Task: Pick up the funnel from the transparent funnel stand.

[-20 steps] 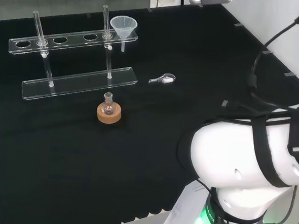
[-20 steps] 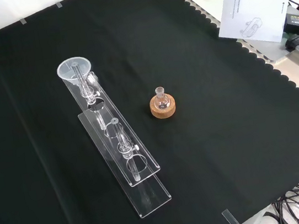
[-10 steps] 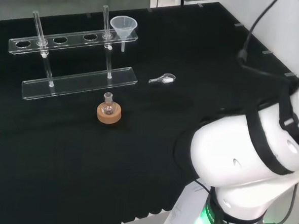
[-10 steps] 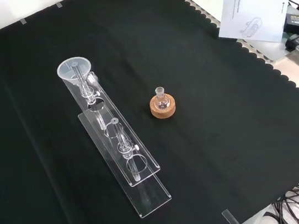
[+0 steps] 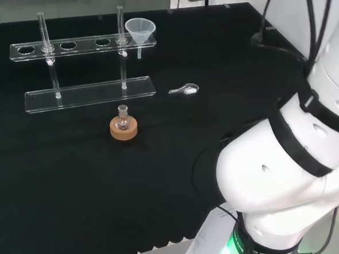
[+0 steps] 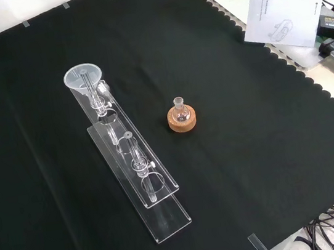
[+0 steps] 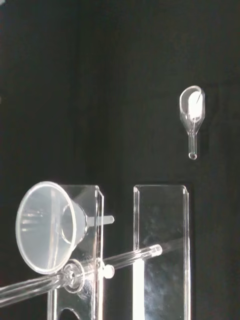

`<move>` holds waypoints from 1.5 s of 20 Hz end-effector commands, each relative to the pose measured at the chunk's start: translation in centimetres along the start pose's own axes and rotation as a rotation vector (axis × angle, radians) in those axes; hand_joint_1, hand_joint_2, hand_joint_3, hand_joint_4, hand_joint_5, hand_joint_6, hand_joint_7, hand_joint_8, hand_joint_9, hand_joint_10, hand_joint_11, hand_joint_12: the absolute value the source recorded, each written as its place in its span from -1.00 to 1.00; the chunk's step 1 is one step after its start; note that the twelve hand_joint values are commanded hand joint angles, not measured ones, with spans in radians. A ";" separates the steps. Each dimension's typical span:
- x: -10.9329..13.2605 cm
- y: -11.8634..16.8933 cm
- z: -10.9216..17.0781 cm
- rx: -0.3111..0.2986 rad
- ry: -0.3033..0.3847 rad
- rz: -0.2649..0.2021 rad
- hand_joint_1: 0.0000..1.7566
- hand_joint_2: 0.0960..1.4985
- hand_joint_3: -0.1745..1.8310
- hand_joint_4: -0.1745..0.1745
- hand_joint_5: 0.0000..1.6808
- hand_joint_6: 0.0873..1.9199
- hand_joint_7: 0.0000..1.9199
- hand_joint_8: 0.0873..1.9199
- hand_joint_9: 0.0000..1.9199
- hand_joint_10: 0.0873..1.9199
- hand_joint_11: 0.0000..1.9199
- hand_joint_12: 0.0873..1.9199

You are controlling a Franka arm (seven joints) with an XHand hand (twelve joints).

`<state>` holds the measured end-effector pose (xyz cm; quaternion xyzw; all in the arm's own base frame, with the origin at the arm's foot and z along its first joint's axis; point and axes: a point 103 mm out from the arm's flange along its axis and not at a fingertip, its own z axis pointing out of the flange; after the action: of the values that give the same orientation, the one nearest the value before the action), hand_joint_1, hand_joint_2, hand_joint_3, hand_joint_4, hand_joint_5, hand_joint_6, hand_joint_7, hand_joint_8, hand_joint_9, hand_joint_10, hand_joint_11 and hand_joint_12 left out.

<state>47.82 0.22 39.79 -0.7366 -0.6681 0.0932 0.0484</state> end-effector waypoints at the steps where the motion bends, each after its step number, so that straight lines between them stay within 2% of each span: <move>1: 3.9 4.0 1.5 0.047 -0.068 -0.066 -0.48 0.18 -0.60 -0.06 -0.72 -1.00 -0.99 -0.62 -0.83 -0.31 -0.97 0.47; 5: 5.4 5.0 2.7 0.091 -0.069 -0.086 -0.45 0.13 -0.61 -0.07 -0.72 -1.00 -1.00 -0.59 -0.83 -0.30 -0.94 0.49; 9: 5.0 6.5 4.1 0.139 -0.085 -0.101 -0.43 0.08 -0.61 -0.10 -0.68 -1.00 -1.00 -0.56 -0.82 -0.28 -0.91 0.51; 10: 4.7 6.9 4.6 0.147 -0.060 -0.089 -0.42 0.08 -0.61 -0.11 -0.68 -1.00 -1.00 -0.55 -0.81 -0.27 -0.90 0.51; 14: 4.4 8.5 6.0 0.182 -0.073 -0.111 -0.42 0.05 -0.61 -0.13 -0.67 -1.00 -1.00 -0.54 -0.81 -0.26 -0.89 0.52; 20: 4.0 9.7 7.1 0.178 -0.059 -0.136 -0.42 0.04 -0.61 -0.16 -0.69 -1.00 -1.00 -0.54 -0.81 -0.26 -0.89 0.53; 30: 5.0 10.9 8.2 0.208 -0.094 -0.124 -0.39 -0.02 -0.61 -0.18 -0.77 -1.00 -1.00 -0.63 -0.83 -0.24 -0.88 0.54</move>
<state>56.64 3.17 29.93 -0.6816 -0.7029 0.1773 0.0993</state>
